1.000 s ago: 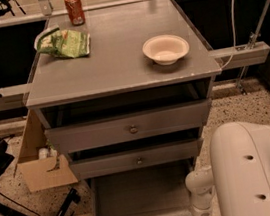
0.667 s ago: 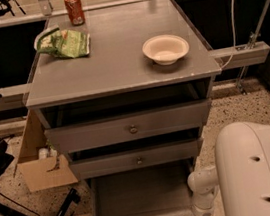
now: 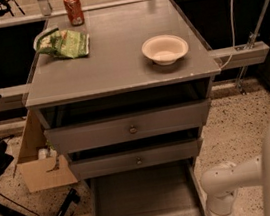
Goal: Open bottom drawer
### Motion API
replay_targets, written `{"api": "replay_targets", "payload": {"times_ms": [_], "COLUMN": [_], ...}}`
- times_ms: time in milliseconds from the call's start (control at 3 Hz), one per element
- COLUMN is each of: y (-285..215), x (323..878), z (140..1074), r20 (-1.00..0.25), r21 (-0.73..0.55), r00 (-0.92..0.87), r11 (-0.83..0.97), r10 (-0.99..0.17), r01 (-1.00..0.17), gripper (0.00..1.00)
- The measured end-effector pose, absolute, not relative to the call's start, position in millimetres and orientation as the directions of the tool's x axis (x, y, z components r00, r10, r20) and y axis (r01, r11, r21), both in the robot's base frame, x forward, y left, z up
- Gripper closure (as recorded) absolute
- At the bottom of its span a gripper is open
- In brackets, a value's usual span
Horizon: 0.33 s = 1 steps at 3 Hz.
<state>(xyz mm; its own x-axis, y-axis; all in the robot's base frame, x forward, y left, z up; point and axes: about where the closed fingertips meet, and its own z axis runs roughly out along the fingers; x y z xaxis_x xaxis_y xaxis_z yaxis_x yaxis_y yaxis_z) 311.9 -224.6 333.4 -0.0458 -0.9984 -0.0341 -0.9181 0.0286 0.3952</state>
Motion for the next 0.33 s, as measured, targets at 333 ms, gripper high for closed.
{"api": "replay_targets", "payload": {"times_ms": [333], "y": [-230.5], "x": [274.5], "z": [405.2], "r20": [0.039], "r21": [0.455], "r00": [-0.046], "r11": [0.059], "r10": [-0.998], "r01": [-0.888], "gripper": [0.00]}}
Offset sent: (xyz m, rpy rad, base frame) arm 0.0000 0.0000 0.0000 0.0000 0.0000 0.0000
